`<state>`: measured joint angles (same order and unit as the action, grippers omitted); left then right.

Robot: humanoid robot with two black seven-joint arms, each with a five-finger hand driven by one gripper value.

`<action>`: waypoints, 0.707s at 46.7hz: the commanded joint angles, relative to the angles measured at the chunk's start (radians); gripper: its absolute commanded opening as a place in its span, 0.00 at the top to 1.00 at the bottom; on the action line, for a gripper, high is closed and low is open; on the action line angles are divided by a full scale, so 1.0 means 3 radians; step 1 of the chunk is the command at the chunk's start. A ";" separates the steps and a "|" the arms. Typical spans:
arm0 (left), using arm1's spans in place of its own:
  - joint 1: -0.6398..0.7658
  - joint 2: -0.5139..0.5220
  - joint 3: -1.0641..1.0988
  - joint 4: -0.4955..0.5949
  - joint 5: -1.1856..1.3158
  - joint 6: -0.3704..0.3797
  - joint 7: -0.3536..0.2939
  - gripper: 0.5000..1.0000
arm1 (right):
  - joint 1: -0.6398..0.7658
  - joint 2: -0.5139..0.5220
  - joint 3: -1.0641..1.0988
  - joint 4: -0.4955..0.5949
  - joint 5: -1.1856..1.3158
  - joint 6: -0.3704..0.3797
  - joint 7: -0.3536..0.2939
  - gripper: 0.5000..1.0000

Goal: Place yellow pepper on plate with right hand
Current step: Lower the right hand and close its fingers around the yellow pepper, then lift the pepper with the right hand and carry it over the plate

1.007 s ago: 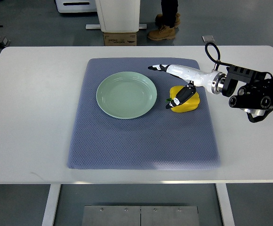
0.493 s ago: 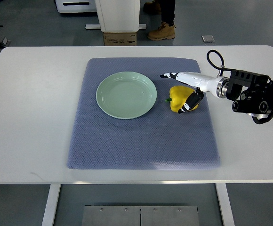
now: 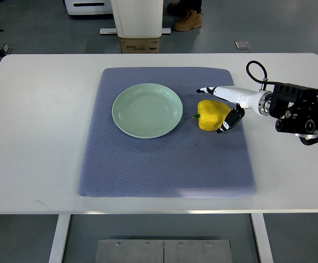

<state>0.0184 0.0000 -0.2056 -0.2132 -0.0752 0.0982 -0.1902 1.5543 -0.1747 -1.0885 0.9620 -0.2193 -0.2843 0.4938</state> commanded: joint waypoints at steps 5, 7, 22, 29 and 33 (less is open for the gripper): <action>0.0000 0.0000 0.0000 0.0000 0.0000 0.0000 0.0000 0.00 | -0.0073 0.0050 -0.0002 -0.0092 0.0000 -0.0003 -0.0025 0.00; 0.0000 0.0000 0.0000 0.0000 0.0000 0.0000 0.0000 0.00 | -0.0088 0.0066 0.0003 -0.0133 0.0000 -0.0013 -0.0030 0.01; 0.0000 0.0000 0.0000 0.0000 0.0000 0.0000 0.0000 0.00 | -0.0170 0.0142 0.0003 -0.0215 -0.0005 -0.0095 -0.0112 0.66; 0.0000 0.0000 0.0000 0.0000 0.0000 0.0000 0.0000 0.00 | -0.0160 0.0142 0.0013 -0.0220 -0.0010 -0.0106 -0.0173 1.00; 0.0000 0.0000 0.0000 0.0000 0.0000 0.0000 0.0000 0.00 | -0.0134 0.0153 0.0023 -0.0215 -0.0016 -0.0106 -0.0148 1.00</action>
<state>0.0185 0.0000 -0.2055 -0.2132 -0.0752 0.0982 -0.1902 1.5079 -0.1309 -1.0837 0.8954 -0.2226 -0.3159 0.4439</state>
